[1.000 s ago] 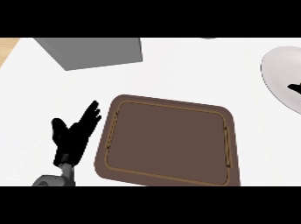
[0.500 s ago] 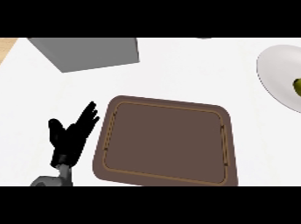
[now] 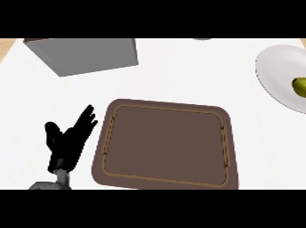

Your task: Pick the pear from the tray and place it in the plate

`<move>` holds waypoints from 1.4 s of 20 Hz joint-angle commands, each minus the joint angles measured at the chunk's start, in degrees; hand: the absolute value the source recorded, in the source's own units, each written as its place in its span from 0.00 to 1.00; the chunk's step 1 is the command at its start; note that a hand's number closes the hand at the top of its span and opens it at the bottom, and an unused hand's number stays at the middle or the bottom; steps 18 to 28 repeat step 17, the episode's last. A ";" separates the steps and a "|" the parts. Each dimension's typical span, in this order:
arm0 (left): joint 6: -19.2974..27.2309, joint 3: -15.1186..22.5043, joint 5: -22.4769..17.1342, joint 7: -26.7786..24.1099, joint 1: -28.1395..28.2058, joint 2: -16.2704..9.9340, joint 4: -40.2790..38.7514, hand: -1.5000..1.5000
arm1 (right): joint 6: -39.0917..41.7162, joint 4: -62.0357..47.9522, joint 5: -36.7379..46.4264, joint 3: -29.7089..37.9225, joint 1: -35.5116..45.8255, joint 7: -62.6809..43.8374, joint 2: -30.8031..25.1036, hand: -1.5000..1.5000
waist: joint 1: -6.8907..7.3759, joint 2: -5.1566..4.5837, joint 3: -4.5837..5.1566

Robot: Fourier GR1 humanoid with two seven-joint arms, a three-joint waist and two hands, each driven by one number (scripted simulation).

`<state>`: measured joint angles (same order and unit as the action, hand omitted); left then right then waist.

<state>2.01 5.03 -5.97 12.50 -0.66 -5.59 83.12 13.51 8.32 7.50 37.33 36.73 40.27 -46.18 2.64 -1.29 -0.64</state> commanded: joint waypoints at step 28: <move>0.23 -0.62 0.69 2.33 -0.75 0.09 -1.14 0.50 | 6.67 0.63 4.00 -4.27 -12.96 11.02 -2.51 0.00 | -1.07 0.61 0.25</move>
